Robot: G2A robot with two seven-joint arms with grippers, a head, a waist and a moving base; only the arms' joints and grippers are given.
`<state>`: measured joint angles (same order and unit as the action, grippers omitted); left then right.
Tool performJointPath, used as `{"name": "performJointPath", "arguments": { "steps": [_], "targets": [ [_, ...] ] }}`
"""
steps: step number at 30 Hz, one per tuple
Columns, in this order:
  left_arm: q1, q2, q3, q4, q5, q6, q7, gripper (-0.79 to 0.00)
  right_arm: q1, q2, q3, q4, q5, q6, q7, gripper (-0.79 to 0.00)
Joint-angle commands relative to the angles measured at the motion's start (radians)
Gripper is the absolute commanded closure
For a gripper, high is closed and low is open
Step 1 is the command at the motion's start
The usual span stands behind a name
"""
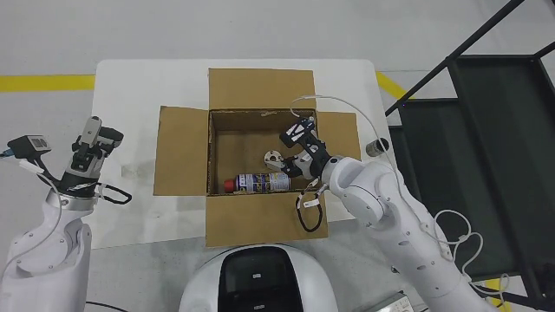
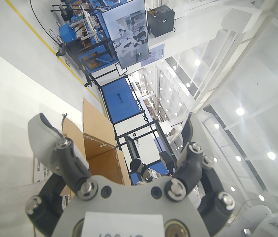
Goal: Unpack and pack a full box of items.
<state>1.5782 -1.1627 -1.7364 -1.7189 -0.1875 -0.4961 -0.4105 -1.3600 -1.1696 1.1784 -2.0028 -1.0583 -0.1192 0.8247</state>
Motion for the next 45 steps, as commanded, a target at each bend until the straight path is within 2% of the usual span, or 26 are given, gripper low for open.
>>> {"name": "performJointPath", "arguments": {
  "steps": [1, 7, 12, 17, 24, 45],
  "targets": [
    [0.0, 0.0, 0.0, 0.0, 0.0, 0.0, 0.0, -0.785, 0.0, 0.0, 0.0, 0.0, 0.0, 0.0, 0.0, -0.785],
    [0.0, 0.0, 0.0, 0.0, 0.0, 0.0, 0.0, -0.785, 0.011, -0.001, -0.008, 0.019, -0.008, -0.009, -0.015, -0.785],
    [0.0, 0.0, 0.0, 0.0, 0.0, 0.0, 0.0, -0.785, 0.127, -0.019, -0.096, 0.144, -0.001, -0.024, 0.017, -0.785],
    [0.0, 0.0, 0.0, 0.0, 0.0, 0.0, 0.0, -0.785, 0.218, -0.045, -0.185, 0.27, 0.029, 0.012, 0.022, -0.785],
    [0.0, 0.0, 0.0, 0.0, 0.0, 0.0, 0.0, -0.785, 0.303, -0.074, -0.249, 0.421, 0.079, 0.092, 0.065, -0.785],
    [0.0, 0.0, 0.0, 0.0, 0.0, 0.0, 0.0, -0.785, 0.322, -0.083, -0.26, 0.472, 0.082, 0.101, 0.065, -0.785]
  ]
}}
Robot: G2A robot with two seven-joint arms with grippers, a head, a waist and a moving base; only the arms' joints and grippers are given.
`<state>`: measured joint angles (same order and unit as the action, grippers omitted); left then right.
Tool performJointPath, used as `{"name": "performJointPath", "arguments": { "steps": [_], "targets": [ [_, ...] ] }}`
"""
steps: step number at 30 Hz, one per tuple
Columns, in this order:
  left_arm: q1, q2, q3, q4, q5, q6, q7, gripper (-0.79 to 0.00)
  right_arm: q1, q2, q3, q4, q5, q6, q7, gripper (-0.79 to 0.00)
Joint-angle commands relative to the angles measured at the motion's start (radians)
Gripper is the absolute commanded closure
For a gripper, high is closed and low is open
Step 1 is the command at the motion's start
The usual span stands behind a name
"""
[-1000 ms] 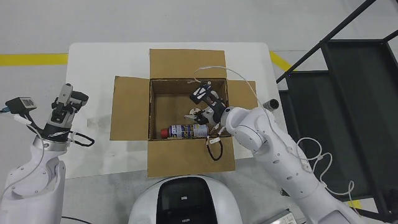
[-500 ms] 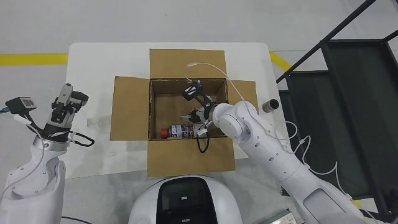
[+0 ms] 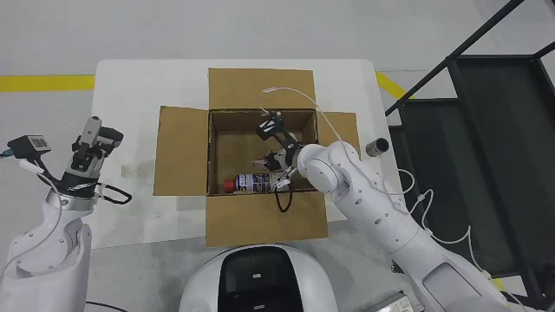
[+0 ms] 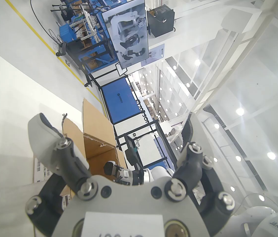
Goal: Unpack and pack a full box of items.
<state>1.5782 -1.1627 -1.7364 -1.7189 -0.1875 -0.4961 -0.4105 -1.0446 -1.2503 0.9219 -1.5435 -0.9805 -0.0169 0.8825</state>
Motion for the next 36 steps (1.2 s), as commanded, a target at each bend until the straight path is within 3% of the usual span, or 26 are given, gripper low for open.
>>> {"name": "performJointPath", "arguments": {
  "steps": [1, 18, 33, 36],
  "targets": [
    [0.0, 0.0, 0.0, 0.0, 0.0, 0.0, 0.0, -0.785, 0.015, -0.005, -0.011, 0.026, 0.007, -0.003, 0.015, -0.785],
    [0.0, 0.0, 0.0, 0.0, 0.0, 0.0, 0.0, -0.785, 0.144, -0.065, -0.128, 0.278, 0.051, -0.006, 0.027, -0.785],
    [0.0, 0.0, 0.0, 0.0, 0.0, 0.0, 0.0, -0.785, 0.19, -0.1, -0.161, 0.391, 0.074, 0.001, 0.011, -0.785],
    [0.0, 0.0, 0.0, 0.0, 0.0, 0.0, 0.0, -0.785, 0.195, -0.105, -0.163, 0.404, 0.077, 0.005, 0.018, -0.717]
  ]
}}
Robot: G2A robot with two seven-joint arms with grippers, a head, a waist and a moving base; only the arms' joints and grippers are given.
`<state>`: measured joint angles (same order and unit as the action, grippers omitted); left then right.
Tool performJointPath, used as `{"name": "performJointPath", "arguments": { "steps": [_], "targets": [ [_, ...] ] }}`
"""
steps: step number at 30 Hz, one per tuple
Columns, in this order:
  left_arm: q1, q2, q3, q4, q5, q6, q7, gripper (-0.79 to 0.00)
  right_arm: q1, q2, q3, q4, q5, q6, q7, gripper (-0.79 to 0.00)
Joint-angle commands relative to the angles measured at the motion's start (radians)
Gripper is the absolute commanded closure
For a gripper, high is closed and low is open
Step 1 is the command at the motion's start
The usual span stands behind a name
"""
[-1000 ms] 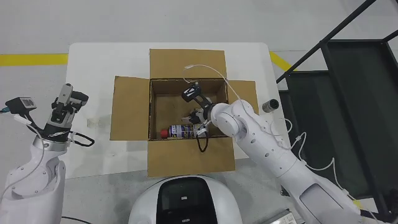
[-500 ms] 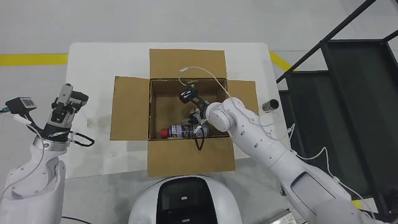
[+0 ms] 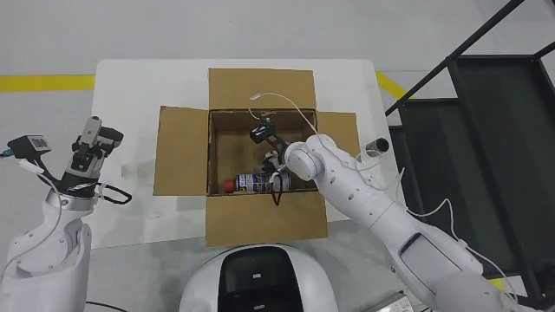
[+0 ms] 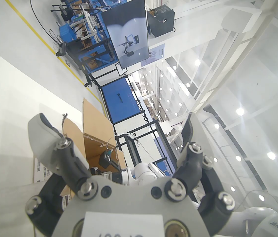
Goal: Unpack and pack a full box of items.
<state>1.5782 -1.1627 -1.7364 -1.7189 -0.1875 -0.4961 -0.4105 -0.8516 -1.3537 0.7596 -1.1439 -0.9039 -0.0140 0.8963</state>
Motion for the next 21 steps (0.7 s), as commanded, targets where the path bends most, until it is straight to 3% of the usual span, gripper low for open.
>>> {"name": "performJointPath", "arguments": {
  "steps": [1, 3, 5, 6, 8, 10, 21],
  "targets": [
    [0.0, 0.0, 0.0, 0.0, 0.0, 0.0, 0.0, -0.785, 0.004, -0.003, -0.002, 0.009, 0.0, 0.003, 0.006, -0.668],
    [0.0, 0.0, 0.0, 0.0, 0.0, 0.0, 0.0, -0.785, 0.007, -0.006, -0.004, 0.018, 0.001, 0.003, 0.007, -0.606],
    [0.0, 0.0, 0.0, 0.0, 0.0, 0.0, 0.0, -0.785, 0.01, -0.009, -0.006, 0.026, 0.001, 0.002, 0.008, -0.474],
    [0.0, 0.0, 0.0, 0.0, 0.0, 0.0, 0.0, -0.785, 0.012, -0.011, -0.006, 0.028, 0.0, 0.001, 0.008, -0.357],
    [0.0, 0.0, 0.0, 0.0, 0.0, 0.0, 0.0, -0.785, 0.014, -0.013, -0.008, 0.033, -0.002, 0.0, 0.01, -0.222],
    [0.0, 0.0, 0.0, 0.0, 0.0, 0.0, 0.0, -0.785, 0.018, -0.015, -0.01, 0.038, -0.015, 0.006, 0.013, -0.006],
    [0.0, 0.0, 0.0, 0.0, 0.0, 0.0, 0.0, -0.785, -0.006, -0.008, 0.013, -0.053, -0.066, 0.012, 0.016, 0.0]
  ]
}}
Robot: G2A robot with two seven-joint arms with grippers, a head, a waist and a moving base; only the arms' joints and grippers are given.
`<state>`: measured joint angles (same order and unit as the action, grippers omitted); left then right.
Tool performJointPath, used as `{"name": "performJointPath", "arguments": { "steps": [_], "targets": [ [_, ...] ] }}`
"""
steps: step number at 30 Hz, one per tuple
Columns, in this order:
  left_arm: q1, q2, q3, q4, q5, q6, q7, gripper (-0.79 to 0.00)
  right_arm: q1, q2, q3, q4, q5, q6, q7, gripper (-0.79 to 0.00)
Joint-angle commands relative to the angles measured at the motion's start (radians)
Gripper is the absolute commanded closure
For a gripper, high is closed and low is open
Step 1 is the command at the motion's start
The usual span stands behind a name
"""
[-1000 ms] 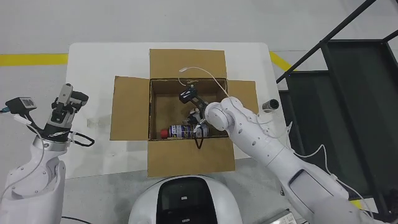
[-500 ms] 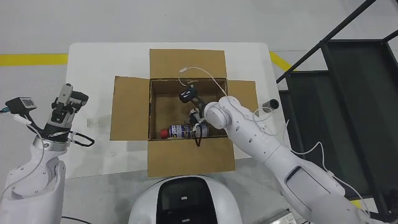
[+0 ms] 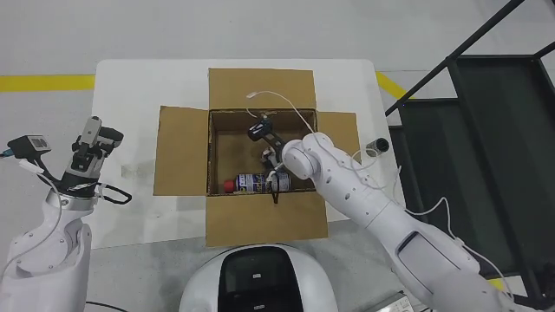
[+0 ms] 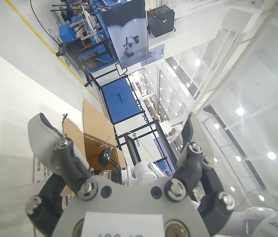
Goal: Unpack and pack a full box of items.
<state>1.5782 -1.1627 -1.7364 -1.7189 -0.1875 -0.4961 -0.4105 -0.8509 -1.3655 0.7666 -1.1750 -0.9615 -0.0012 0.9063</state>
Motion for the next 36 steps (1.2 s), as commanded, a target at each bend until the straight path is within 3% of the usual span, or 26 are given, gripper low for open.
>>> {"name": "performJointPath", "arguments": {
  "steps": [1, 9, 22, 26, 30, 34, 36],
  "targets": [
    [0.0, 0.0, 0.0, 0.0, 0.0, 0.0, 0.0, -0.785, -0.014, 0.007, 0.012, -0.044, -0.016, -0.003, 0.014, 0.0],
    [0.0, 0.0, 0.0, 0.0, 0.0, 0.0, 0.0, -0.785, -0.075, 0.035, 0.072, -0.17, -0.054, -0.028, 0.092, 0.0],
    [0.0, 0.0, 0.0, 0.0, 0.0, 0.0, 0.0, -0.785, 0.0, -0.006, 0.021, 0.002, -0.011, -0.005, 0.072, 0.0],
    [0.0, 0.0, 0.0, 0.0, 0.0, 0.0, 0.0, -0.785, 0.02, -0.02, 0.004, 0.05, 0.002, -0.004, 0.063, -0.135],
    [0.0, 0.0, 0.0, 0.0, 0.0, 0.0, 0.0, -0.785, 0.033, -0.031, -0.007, 0.079, 0.006, 0.001, 0.057, -0.379],
    [0.0, 0.0, 0.0, 0.0, 0.0, 0.0, 0.0, -0.785, 0.041, -0.038, -0.011, 0.095, 0.007, 0.007, 0.052, -0.391],
    [0.0, 0.0, 0.0, 0.0, 0.0, 0.0, 0.0, -0.785, 0.043, -0.04, -0.012, 0.103, 0.007, 0.008, 0.053, -0.434]
  ]
}}
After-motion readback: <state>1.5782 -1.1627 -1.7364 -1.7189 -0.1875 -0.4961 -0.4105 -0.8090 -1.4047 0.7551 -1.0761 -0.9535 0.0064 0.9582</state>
